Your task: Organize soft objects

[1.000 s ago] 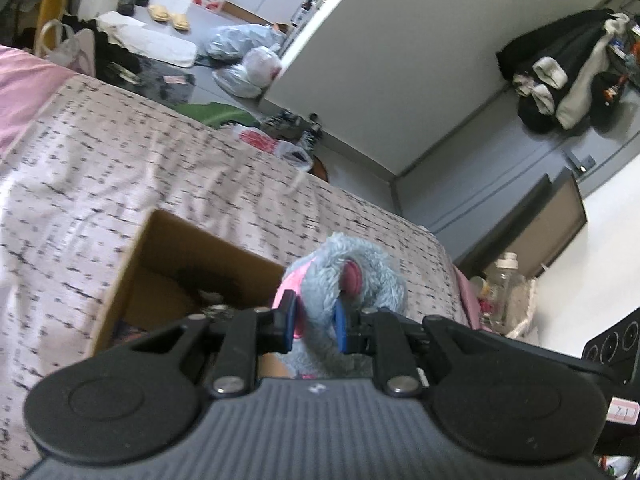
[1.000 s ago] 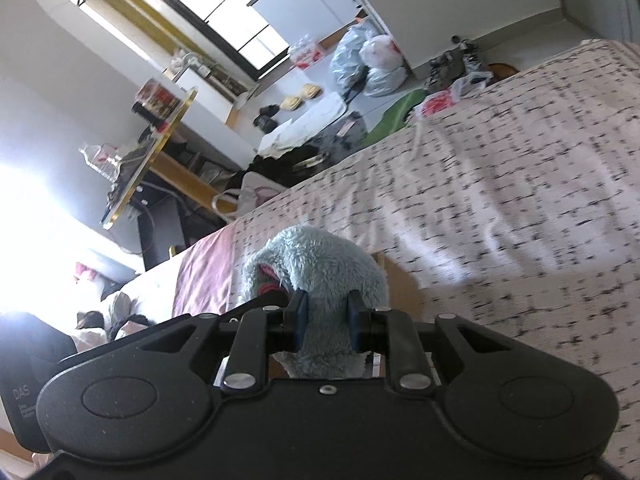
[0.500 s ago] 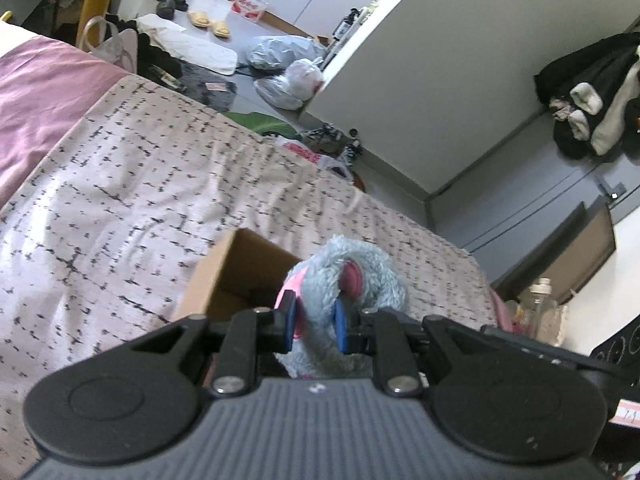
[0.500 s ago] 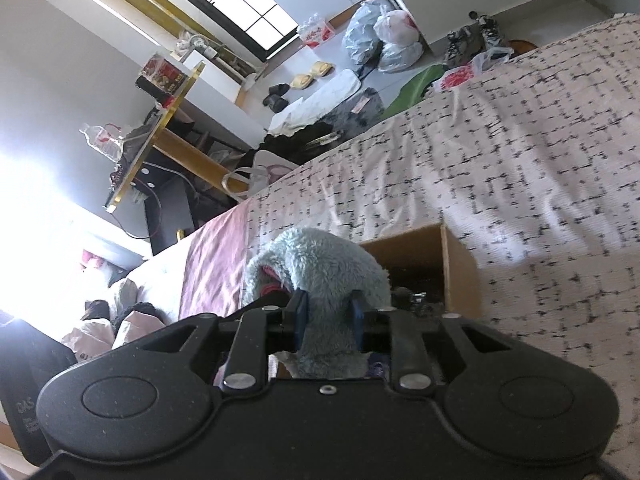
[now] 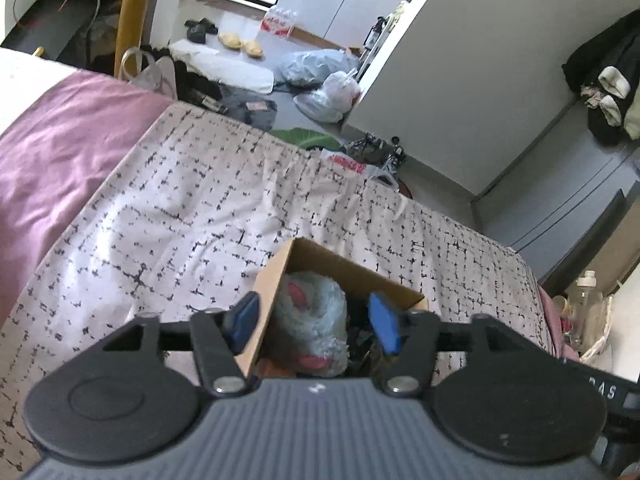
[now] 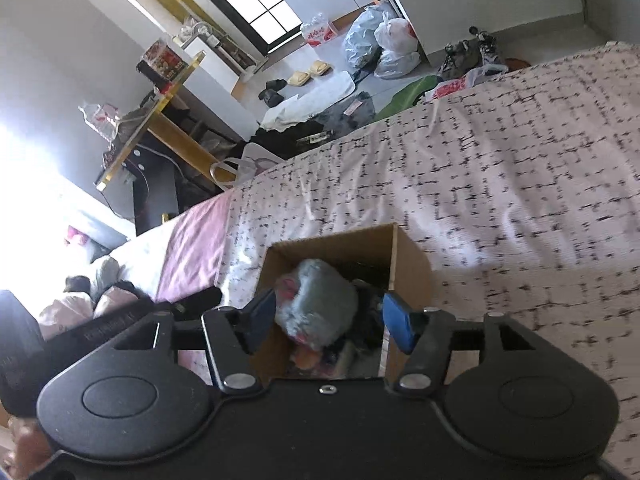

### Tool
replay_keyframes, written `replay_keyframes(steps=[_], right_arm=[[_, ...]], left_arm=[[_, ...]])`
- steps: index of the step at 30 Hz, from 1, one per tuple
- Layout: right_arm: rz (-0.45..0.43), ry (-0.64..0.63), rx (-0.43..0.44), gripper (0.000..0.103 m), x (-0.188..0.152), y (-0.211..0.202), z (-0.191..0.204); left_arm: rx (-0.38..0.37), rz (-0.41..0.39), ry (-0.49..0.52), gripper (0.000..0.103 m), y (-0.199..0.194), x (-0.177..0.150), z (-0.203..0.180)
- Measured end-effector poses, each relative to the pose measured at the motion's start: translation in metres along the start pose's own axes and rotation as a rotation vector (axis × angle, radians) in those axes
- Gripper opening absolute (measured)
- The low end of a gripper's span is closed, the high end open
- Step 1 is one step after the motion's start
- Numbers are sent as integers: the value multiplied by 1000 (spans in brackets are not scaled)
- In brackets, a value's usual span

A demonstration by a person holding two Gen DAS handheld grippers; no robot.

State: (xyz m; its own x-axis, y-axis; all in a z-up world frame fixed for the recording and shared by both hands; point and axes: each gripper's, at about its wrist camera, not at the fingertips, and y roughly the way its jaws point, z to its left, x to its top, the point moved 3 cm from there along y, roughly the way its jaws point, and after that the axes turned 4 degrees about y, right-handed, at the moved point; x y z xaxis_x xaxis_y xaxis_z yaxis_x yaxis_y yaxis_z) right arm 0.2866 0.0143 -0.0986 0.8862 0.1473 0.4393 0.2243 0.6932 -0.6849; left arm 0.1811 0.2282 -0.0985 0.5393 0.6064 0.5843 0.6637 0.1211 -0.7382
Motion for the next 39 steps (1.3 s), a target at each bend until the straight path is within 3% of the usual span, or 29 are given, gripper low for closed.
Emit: replay_keyframes(steps=[6,14,26,39], right_arm=[[-22,-58,-27,86,-5,-27,-5],[-75,-83,-57,103,-12,-70,-13],[-140,-112,-149,103,-33,-119,-27],[-177,-136,-239,103,-64,-162,-32]], left_arm=[[-17,5,49,83,-18,-6,-12],[-39,2,160,93,-47,-29,-30],[-75,-36,250,96,-86,-48,-43],[-106,-50,284,96,-112,-68,-44]])
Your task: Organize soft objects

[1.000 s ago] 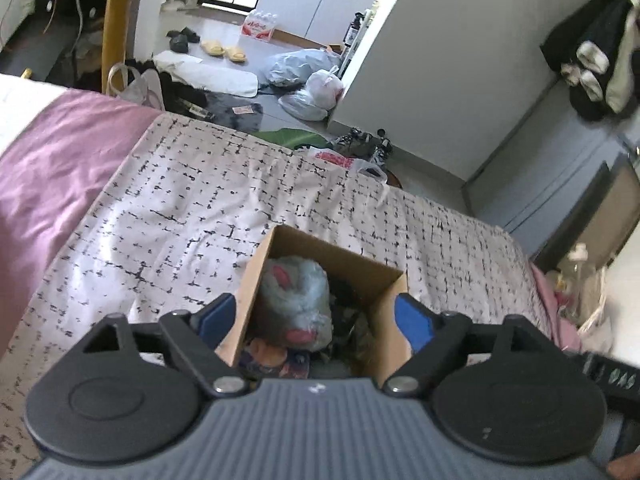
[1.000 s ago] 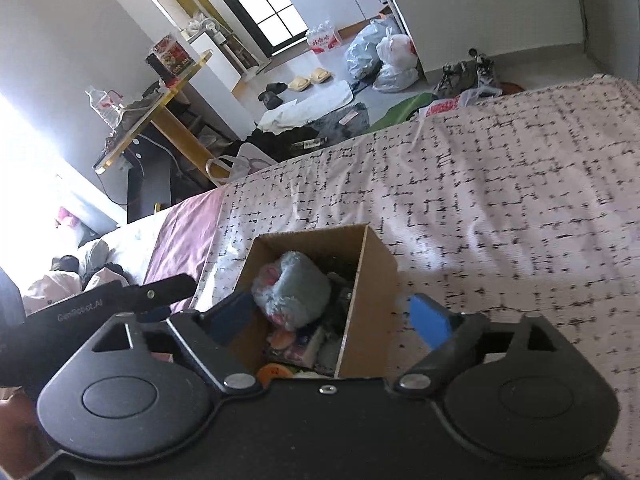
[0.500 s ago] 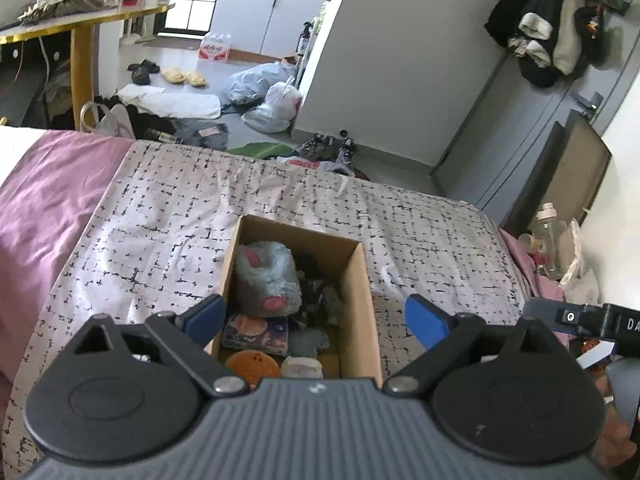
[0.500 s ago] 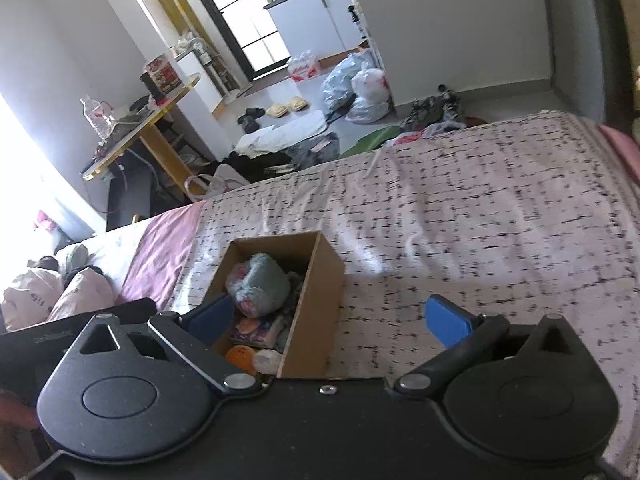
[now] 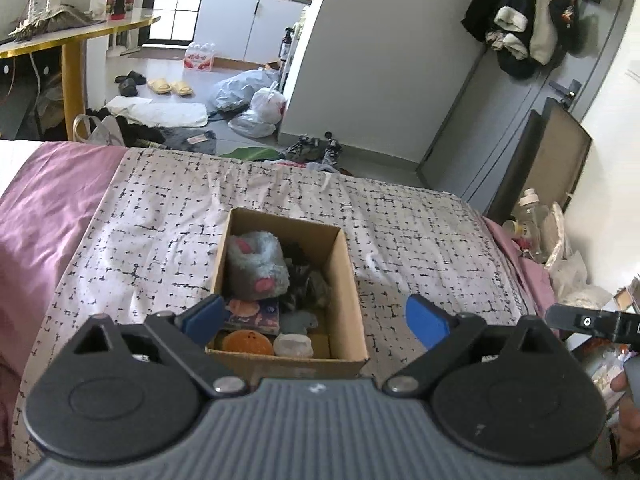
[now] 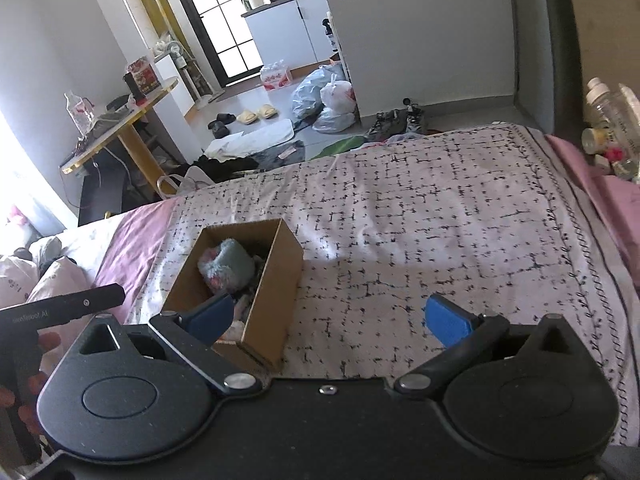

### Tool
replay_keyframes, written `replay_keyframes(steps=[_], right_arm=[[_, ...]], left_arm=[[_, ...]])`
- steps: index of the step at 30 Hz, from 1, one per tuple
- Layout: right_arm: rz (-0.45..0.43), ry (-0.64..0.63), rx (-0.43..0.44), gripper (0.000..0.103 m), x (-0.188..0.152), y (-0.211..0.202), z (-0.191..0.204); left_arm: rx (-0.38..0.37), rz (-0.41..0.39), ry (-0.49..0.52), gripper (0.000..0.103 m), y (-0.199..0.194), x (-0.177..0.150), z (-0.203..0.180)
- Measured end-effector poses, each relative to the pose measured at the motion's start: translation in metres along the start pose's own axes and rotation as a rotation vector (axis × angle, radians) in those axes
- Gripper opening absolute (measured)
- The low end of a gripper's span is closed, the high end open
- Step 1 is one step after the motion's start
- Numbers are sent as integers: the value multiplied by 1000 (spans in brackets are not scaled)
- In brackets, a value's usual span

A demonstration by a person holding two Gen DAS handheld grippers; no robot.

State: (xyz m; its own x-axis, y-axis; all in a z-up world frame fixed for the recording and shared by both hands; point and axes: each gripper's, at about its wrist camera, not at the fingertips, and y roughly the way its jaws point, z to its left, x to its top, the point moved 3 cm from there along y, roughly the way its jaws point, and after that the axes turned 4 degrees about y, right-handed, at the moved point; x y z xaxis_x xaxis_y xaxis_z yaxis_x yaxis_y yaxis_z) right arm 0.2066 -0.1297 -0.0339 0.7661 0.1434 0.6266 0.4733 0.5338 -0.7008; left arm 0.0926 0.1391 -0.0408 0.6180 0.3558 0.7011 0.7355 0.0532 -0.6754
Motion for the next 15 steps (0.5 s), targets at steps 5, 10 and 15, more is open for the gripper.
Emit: replay_keyframes(steps=[5,10,15], right_arm=[[-19,-3,-18,103,-8,-16,-1],[-23,2,-33,103,-16,-31,1],[-24,-1,-28,103,-23,-46,10]], left_arm=[[13,9,1,96,-11,-3,0],[11,36,26,96,-26,-7,-2],[5,47,39,96,-44,-10,-4]])
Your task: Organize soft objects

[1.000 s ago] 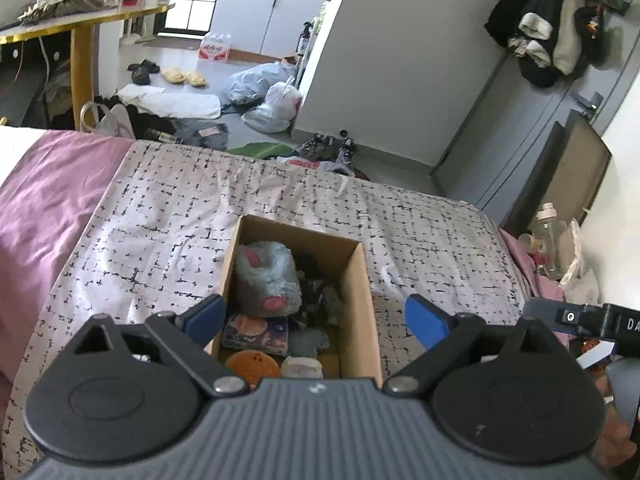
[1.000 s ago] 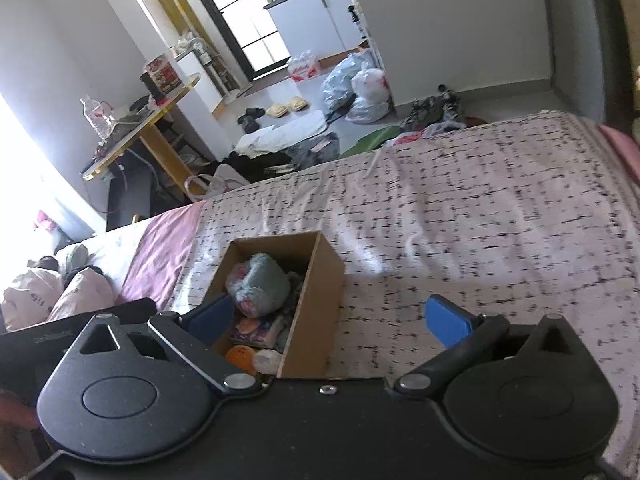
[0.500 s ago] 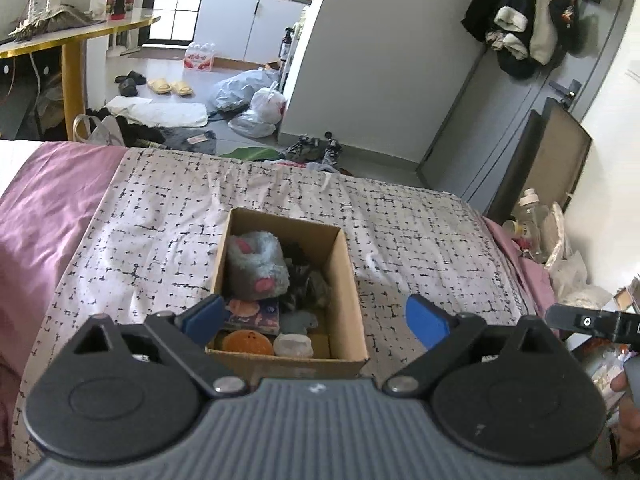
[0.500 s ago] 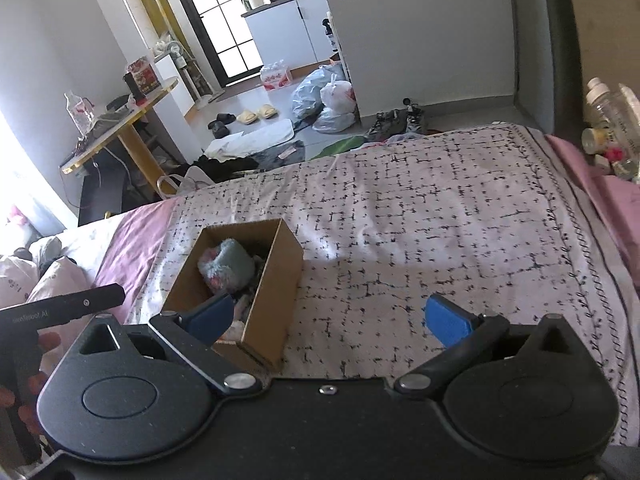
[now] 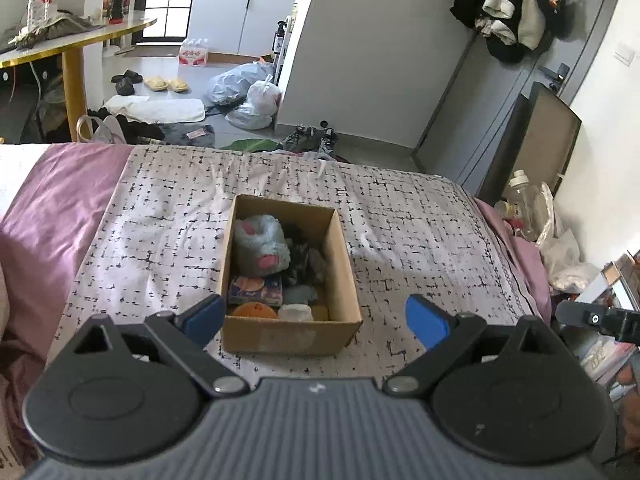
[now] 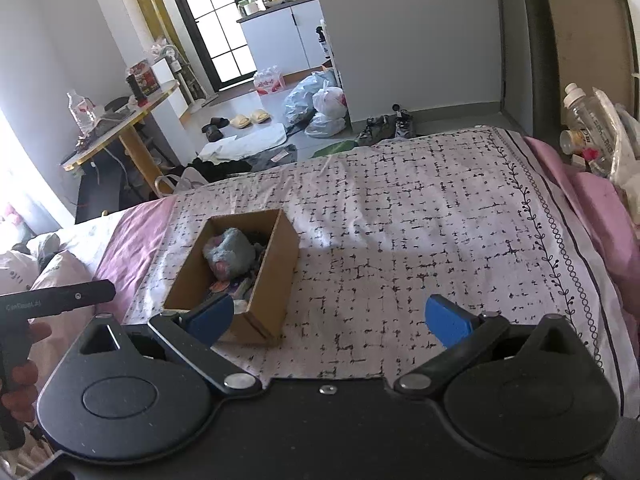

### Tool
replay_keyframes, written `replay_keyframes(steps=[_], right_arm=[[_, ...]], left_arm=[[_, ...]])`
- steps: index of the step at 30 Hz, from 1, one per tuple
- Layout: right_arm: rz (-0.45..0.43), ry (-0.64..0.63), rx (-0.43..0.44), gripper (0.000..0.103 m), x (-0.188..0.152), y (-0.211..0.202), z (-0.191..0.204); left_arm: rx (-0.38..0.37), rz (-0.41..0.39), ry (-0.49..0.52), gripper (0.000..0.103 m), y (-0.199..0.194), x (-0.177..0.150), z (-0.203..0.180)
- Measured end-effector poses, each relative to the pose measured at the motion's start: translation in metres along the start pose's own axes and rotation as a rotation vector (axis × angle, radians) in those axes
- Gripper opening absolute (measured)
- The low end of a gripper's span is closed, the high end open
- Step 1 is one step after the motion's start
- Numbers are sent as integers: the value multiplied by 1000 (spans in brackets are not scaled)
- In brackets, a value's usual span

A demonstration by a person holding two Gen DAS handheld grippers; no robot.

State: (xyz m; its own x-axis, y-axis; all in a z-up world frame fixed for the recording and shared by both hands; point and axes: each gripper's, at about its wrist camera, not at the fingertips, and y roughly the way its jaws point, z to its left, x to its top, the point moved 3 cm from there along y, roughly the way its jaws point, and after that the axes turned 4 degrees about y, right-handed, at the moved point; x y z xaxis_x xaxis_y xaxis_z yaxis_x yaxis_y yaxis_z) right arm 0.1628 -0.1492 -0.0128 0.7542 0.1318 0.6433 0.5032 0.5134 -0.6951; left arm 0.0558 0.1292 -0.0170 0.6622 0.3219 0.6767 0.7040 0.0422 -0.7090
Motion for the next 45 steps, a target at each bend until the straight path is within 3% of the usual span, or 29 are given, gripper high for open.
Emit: replay_keyframes(steps=[8,21,45], right_arm=[[-9,-1,-7,103,-9,-18,9],[-25,2,-27,103,-15,-39,3],[-49,-36,-34,103,-23,-51,0]], left_arm=[[24,54,3,96,-17,-5,-2],[15,36,60,96,-46,-5,-20],[19,61,76,96,-47,-17,-32]])
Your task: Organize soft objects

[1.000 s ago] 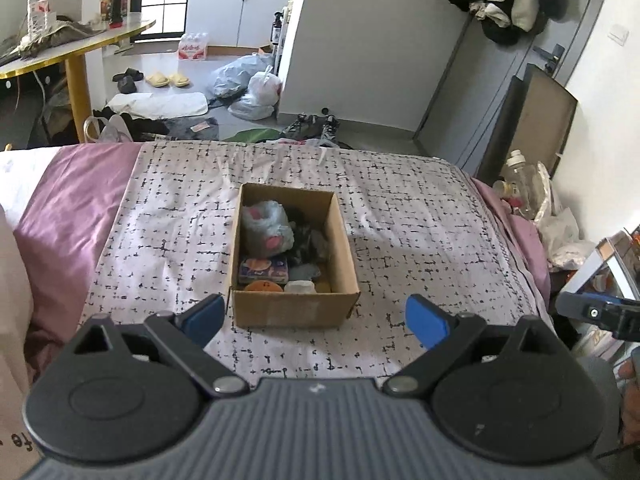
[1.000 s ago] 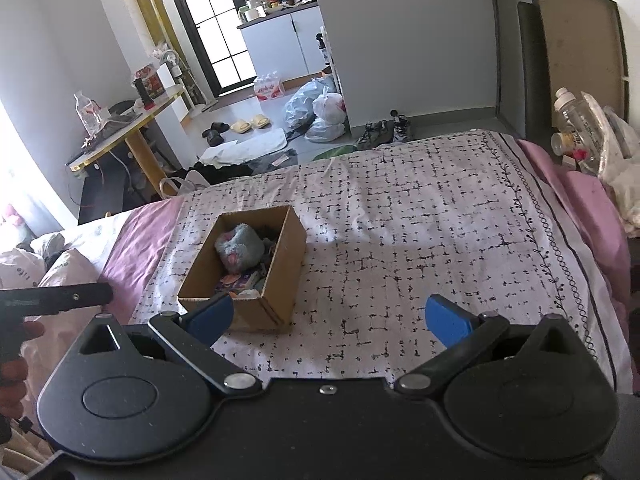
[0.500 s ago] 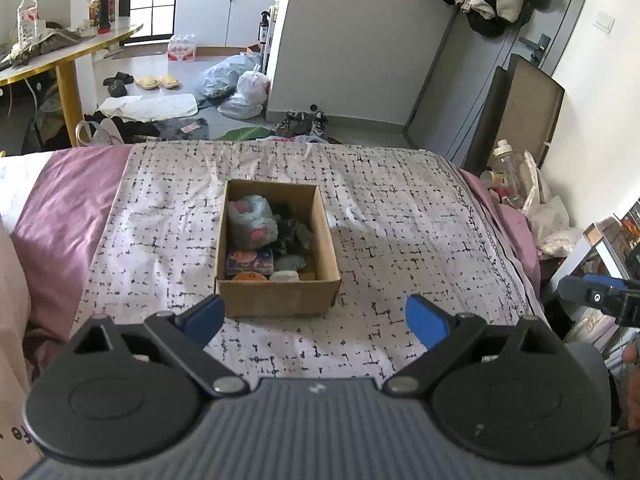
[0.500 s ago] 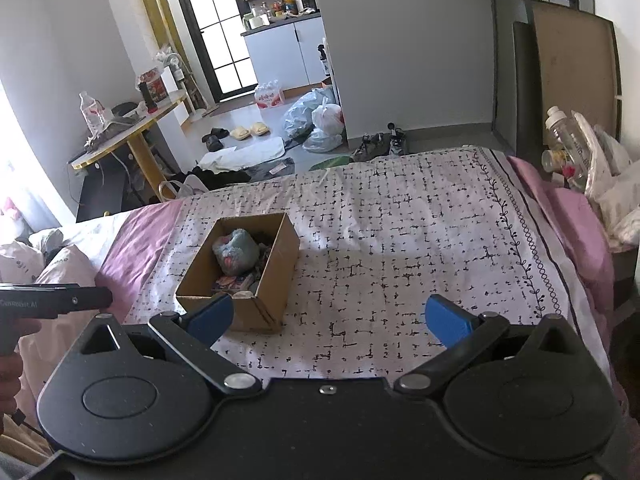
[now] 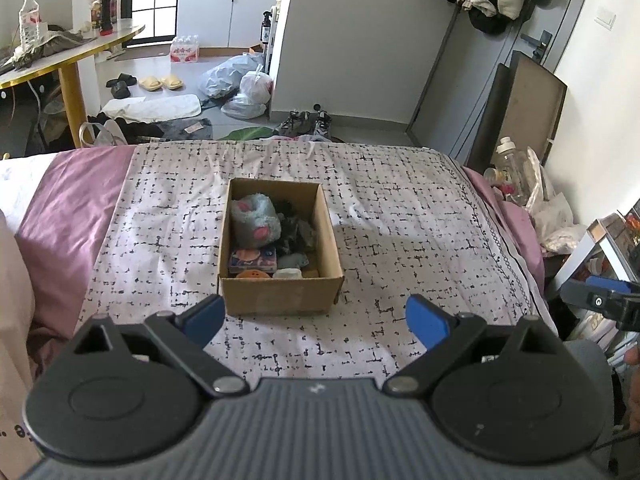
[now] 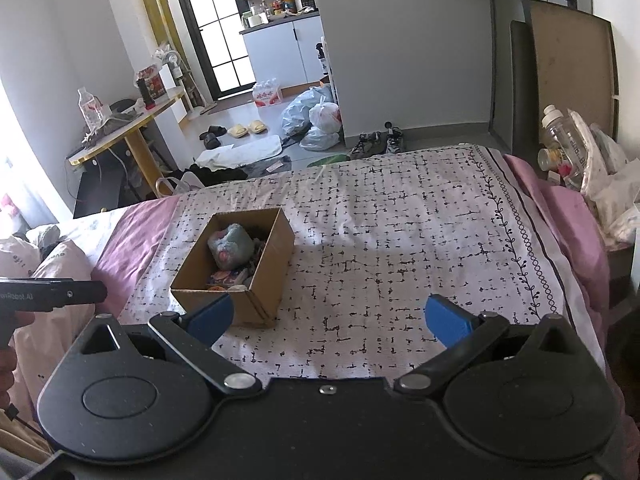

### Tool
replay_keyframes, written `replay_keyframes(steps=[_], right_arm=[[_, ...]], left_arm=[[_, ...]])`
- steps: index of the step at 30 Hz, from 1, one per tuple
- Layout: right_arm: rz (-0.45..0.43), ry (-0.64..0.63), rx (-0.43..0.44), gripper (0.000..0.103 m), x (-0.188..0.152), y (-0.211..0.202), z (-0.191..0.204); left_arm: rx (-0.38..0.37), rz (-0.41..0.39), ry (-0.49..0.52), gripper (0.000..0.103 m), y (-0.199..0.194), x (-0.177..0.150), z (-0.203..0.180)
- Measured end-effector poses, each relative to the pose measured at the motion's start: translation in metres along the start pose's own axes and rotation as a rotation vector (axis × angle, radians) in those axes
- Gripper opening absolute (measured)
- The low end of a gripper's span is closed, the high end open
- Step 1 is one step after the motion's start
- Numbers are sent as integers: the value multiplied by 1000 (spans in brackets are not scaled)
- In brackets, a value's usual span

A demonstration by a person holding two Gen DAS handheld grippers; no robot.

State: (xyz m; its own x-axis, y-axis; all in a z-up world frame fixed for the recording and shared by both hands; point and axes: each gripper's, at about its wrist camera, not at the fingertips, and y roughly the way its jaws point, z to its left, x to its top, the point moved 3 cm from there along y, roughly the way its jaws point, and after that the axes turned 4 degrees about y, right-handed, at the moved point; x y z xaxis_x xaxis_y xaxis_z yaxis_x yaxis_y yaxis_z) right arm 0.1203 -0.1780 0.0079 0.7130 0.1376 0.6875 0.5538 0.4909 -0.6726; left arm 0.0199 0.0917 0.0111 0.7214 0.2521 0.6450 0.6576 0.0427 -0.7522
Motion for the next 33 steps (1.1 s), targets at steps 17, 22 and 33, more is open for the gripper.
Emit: replay_keyframes(steps=[17,22,33], right_arm=[[-3,-12,3,103,1,-1,5],[-7,-7,0,103,2,-2,5],[-17,-1,-7,103,4,-3,5]], left_arm=[[-20,-9,0,96,-3,0,-2],[-10,-13,-2,96,-4,-1,0],[0,-30,-14,96,-7,2,3]])
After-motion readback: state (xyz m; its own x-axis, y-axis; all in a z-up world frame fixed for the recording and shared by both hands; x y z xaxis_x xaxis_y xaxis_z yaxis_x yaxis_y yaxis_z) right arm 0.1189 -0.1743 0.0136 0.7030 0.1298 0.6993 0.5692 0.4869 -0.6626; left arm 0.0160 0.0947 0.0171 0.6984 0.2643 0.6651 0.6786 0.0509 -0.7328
